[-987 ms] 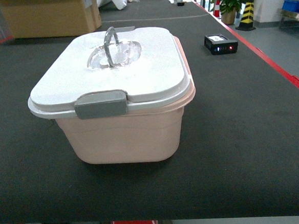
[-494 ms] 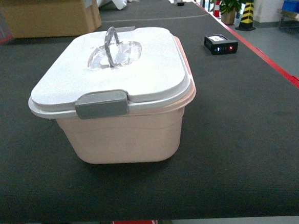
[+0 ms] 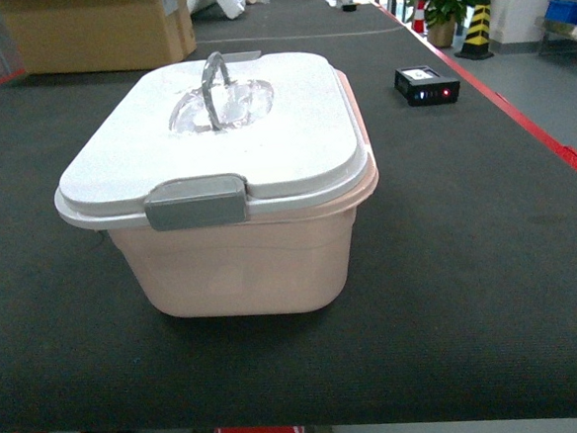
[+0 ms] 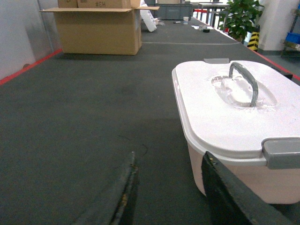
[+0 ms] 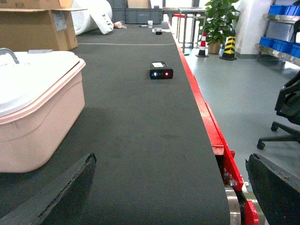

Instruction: Pick capacitor and pack into box

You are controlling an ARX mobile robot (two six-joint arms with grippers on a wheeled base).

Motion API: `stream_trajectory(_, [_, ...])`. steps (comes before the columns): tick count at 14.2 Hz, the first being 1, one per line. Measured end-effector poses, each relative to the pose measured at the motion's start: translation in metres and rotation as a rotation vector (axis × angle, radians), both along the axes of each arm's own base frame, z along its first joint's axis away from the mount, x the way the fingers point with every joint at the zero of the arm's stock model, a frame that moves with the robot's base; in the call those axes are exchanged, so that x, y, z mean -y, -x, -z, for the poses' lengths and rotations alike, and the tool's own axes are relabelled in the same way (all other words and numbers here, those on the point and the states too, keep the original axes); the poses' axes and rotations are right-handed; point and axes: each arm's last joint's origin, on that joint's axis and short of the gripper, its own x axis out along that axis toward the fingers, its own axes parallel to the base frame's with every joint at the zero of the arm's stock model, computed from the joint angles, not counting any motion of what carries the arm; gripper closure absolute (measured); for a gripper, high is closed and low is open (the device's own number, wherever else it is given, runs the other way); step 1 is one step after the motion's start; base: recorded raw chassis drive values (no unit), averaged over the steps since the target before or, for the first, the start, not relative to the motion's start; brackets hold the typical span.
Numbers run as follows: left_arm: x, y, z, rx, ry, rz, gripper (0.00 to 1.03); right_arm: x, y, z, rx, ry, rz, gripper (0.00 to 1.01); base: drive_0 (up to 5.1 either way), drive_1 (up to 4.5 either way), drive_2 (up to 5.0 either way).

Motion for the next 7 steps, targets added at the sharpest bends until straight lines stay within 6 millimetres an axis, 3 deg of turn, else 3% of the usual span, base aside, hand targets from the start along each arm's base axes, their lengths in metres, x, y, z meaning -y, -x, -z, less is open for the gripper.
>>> stream_trajectory(3, [-0.007,0.011,0.01,0.011,0.007,0.002,1.02,0.0,0.0,0.0,0.0,0.0,0.0,0.03,0.0,0.0,0.0])
stream_trajectory(5, [-0.019,0.016,0.017,0.003,0.007,-0.022,1.01,0.0,0.0,0.0,0.0,0.0,0.001,0.03,0.0,0.0,0.0])
stream_trajectory(7, [-0.018,0.022,0.021,0.006,0.008,0.006,1.01,0.0,0.0,0.0,0.0,0.0,0.0,0.03,0.0,0.0,0.0])
